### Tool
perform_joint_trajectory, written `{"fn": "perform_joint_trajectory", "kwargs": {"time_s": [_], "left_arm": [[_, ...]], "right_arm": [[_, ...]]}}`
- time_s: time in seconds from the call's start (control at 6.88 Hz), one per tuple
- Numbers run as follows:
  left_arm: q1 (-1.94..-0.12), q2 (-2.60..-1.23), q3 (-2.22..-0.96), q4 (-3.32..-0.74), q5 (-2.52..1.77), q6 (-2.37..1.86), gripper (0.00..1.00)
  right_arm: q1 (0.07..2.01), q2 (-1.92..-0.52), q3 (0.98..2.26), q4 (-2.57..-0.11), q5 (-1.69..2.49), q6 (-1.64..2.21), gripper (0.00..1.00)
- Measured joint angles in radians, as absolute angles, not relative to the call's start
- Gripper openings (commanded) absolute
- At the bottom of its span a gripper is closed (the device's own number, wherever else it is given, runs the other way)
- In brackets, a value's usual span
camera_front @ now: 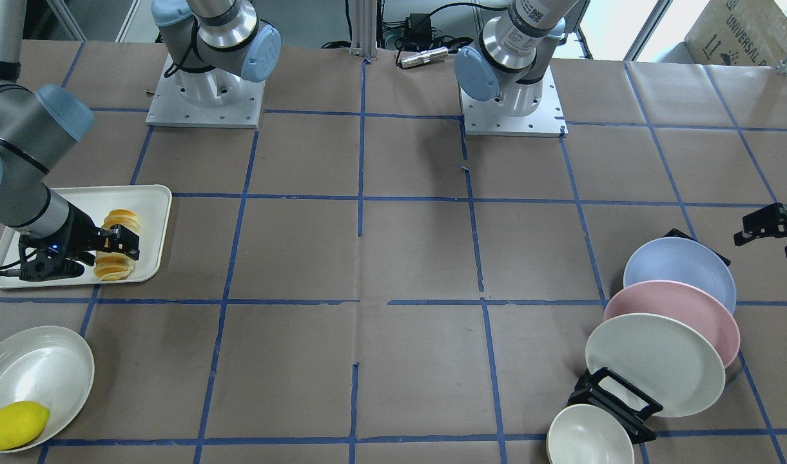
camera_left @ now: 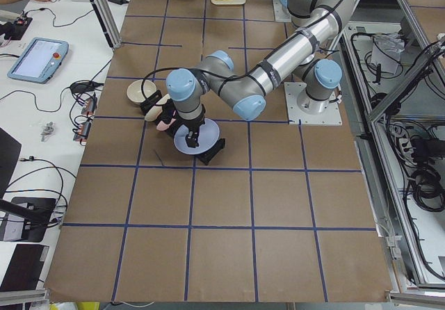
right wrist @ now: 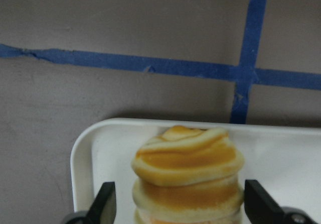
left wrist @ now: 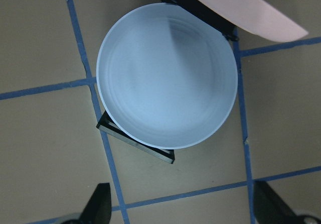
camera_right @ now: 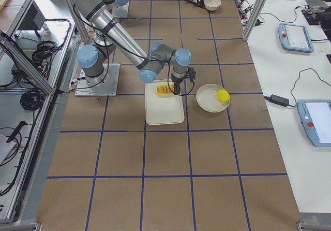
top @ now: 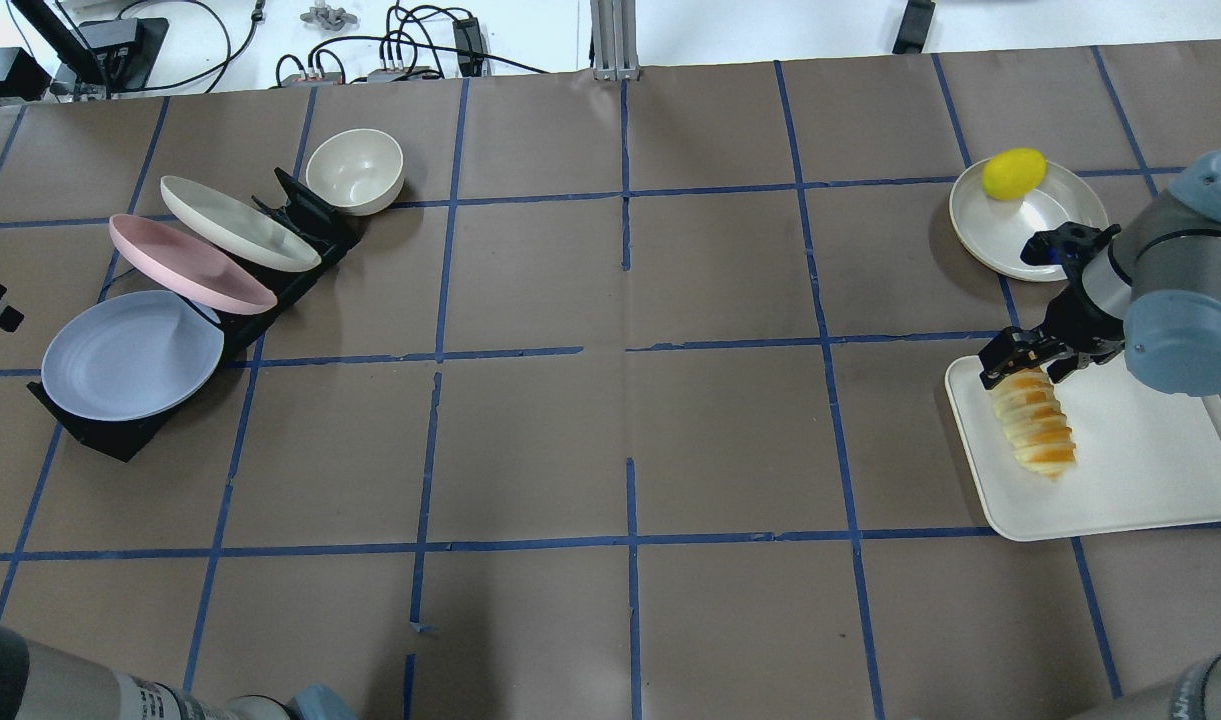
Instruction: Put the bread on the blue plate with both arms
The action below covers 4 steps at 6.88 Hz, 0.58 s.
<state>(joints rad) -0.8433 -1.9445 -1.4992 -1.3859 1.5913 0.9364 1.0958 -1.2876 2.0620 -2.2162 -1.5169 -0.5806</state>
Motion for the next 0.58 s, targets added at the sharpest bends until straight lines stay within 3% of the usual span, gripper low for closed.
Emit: {"fn": "perform_joint_trajectory", "kwargs": {"time_s": [0.29, 0.58], "left_arm": [[-0.842, -2.024, -1.495, -1.314, 1.585, 0.948, 1.00], [-0.849, -2.089, -1.467, -1.293, 1.555, 0.948, 0.99]], "right_arm": [[1.095, -1.288, 2.079, -2.213, -1.525, -0.592, 0.89], [1.090, -1.290, 2.079, -2.208, -1.529, -0.612, 0.81]]}}
